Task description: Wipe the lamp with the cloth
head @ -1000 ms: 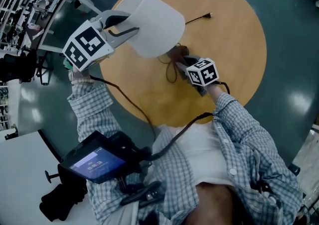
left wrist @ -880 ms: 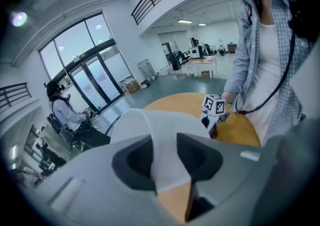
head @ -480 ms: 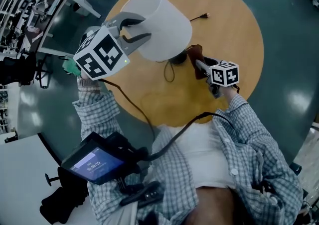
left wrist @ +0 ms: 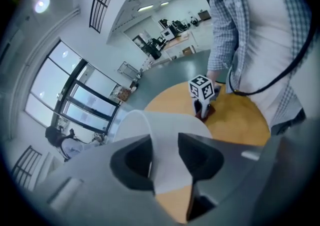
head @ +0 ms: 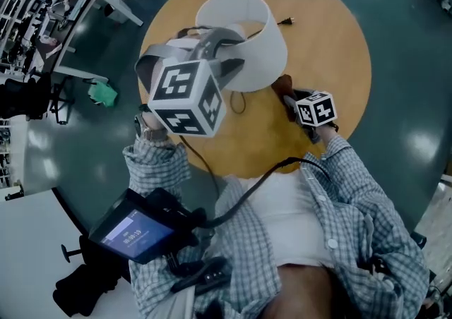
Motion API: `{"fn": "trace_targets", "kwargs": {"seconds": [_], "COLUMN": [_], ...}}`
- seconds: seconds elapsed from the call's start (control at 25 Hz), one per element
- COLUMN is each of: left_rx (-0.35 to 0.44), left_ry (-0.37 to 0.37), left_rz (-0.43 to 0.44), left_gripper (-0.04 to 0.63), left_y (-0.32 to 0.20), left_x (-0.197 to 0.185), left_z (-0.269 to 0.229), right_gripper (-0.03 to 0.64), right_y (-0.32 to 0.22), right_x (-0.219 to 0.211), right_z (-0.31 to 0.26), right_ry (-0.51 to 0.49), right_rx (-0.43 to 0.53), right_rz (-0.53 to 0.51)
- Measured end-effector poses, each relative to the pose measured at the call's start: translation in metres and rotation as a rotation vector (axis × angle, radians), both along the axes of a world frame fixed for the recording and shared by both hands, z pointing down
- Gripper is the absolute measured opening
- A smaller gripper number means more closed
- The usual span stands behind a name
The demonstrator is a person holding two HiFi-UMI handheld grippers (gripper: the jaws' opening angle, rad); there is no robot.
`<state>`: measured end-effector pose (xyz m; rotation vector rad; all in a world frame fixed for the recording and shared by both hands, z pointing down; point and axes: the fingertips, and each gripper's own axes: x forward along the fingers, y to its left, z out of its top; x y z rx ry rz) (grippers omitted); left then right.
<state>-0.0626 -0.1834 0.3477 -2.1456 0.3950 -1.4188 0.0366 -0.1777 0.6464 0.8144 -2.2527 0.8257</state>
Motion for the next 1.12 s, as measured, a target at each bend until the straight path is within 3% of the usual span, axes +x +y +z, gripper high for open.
{"fn": "trace_targets", "kwargs": {"seconds": [0.16,0.32,0.64,0.8,1.0,1.12], "left_rx": [0.052,0.116,0.215,0.222,0.207,0.203], "left_ry": [-0.029,0.0,0.018,0.035,0.089,0.112], "left_rz": [0.025,0.055,0.068,0.071,0.058,0.052], "left_gripper": [0.161,0.179,0.21,0.214,0.268,0.288], "left_y": [0.003,0.005,0.004,0.006,0.006,0.019], "left_x": [0.017,0.031,0.039,0.039,0.038,0.042], "left_z": [0.004,0.002,-0.005,-0.005,-0.011,-0.019], "right_gripper": [0.11,0.118,0.121,0.121,0.135,0.177], "right_y": [0.0,-0.001,-0.001,0.0,-0.001,0.012], "right_x": [-0.007,-0.008,-0.007,-0.007,-0.006,0.0], "right_z": [0.017,0.025,0.024,0.026,0.021,0.015], "right_ry": [0.112,0.183,0.161,0.152,0.137,0.129], "right_rx": [0.036,0.062,0.053,0.049,0.052,0.052], "right_rz": [-0.069,-0.113,-0.115,-0.113,-0.107,-0.115]}}
